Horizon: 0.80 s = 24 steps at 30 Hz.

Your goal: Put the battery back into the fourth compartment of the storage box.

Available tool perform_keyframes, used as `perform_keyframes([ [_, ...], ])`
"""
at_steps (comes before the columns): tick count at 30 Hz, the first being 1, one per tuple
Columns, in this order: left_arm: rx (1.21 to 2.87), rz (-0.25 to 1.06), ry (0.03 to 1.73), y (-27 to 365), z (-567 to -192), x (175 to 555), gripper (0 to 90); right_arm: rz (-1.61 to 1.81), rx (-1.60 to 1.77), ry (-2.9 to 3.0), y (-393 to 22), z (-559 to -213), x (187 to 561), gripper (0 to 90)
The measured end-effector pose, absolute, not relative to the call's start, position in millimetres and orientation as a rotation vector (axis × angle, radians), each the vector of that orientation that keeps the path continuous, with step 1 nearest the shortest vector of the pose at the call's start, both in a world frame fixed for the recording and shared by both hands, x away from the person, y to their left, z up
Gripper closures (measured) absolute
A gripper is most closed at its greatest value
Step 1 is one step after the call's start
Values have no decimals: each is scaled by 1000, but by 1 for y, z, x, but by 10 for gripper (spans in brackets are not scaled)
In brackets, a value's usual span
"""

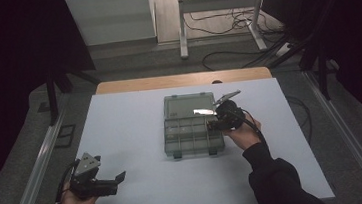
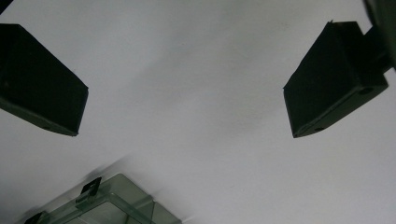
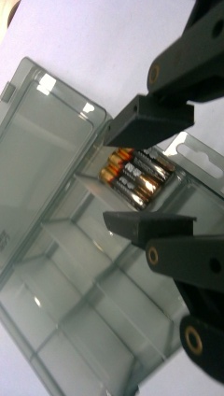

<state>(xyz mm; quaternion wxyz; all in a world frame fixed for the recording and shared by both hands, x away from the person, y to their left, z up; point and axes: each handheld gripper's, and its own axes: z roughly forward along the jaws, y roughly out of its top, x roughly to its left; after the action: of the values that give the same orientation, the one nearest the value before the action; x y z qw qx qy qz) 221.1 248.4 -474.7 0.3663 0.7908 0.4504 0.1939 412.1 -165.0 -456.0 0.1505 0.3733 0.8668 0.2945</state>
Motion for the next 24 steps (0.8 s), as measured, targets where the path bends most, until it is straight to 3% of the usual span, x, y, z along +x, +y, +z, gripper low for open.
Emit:
perform_keyframes([
  [24, 2028, 497, 1156, 249, -474, 221, 2, 1035, 1006, 2532, -177, -435, 378, 259],
])
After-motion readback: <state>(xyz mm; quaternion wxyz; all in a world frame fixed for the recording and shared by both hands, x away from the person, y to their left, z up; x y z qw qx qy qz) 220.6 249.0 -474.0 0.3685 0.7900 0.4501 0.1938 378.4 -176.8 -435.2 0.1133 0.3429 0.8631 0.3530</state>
